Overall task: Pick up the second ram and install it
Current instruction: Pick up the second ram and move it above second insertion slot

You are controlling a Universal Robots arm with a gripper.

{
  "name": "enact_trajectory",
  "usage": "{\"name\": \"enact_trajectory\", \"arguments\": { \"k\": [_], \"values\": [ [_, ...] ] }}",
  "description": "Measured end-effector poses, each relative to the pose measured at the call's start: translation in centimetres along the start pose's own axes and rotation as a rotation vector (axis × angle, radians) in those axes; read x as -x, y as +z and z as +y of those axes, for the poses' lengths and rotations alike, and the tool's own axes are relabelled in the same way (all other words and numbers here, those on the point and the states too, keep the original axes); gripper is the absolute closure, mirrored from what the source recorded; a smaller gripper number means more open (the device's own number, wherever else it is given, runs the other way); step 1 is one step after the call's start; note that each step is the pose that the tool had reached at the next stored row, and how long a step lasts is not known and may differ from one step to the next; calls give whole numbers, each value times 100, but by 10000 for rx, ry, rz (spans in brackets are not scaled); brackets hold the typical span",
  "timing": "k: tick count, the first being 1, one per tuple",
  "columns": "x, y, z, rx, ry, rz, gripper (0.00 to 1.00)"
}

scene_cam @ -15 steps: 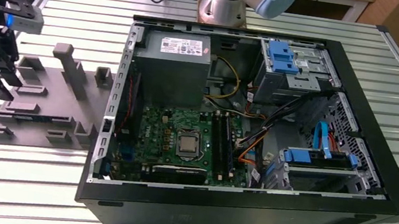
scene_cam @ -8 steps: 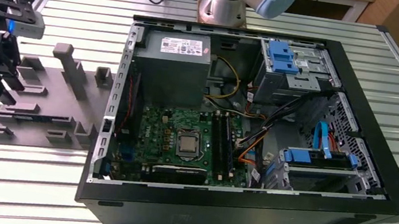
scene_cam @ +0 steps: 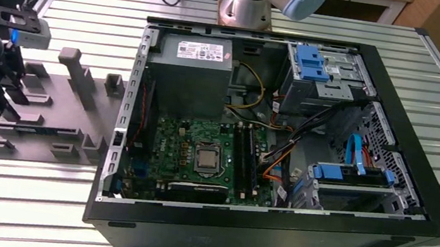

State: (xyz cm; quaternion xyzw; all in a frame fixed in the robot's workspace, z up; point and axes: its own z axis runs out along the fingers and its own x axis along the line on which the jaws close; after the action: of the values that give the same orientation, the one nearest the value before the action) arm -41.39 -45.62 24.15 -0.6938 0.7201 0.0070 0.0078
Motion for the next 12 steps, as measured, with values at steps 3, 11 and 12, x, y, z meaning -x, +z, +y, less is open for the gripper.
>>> {"name": "enact_trajectory", "arguments": {
  "k": [3,11,12],
  "values": [
    [-4,46,0,-3,0,1,61],
    [-4,52,-1,-3,-1,1,61],
    [-5,52,-1,-4,-1,1,61]
  ]
}}
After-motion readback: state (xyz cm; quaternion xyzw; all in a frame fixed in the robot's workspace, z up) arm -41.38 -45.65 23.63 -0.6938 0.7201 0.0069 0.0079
